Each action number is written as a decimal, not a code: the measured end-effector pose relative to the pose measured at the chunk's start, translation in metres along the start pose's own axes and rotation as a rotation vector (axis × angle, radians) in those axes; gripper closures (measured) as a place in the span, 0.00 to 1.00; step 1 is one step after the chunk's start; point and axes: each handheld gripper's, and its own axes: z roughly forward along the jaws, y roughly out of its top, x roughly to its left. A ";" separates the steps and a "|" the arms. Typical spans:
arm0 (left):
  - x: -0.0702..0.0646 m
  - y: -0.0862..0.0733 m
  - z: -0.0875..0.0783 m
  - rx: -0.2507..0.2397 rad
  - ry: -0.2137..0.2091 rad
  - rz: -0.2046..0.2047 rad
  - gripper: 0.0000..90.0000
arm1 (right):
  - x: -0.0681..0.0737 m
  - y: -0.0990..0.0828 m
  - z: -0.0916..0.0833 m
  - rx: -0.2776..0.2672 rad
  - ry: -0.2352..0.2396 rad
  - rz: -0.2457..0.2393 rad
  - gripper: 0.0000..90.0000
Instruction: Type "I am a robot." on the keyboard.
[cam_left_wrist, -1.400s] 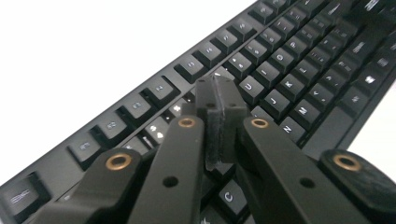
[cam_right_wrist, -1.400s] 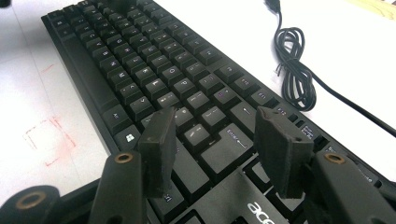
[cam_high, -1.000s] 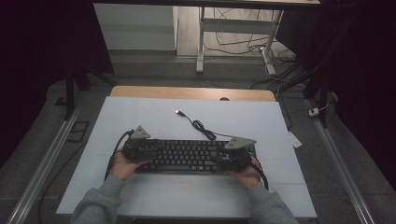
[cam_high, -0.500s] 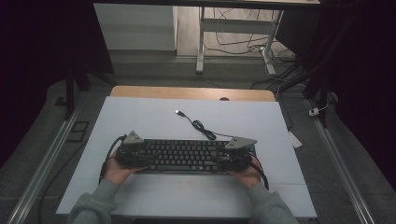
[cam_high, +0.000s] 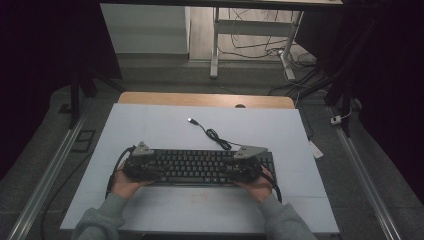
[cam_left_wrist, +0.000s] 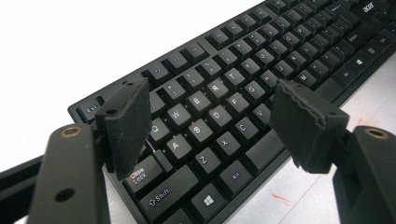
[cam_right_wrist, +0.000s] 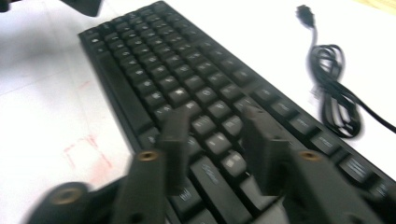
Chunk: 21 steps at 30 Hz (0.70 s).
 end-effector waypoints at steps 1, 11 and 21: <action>0.000 0.000 0.000 0.001 0.000 0.001 0.33 | 0.002 0.002 0.002 0.004 0.012 -0.005 0.83; 0.000 0.000 0.001 0.006 -0.001 0.006 0.33 | 0.016 0.010 0.033 0.090 0.019 -0.067 1.00; -0.001 0.000 0.002 0.013 -0.005 0.012 0.32 | 0.019 0.008 0.046 0.121 0.014 -0.074 1.00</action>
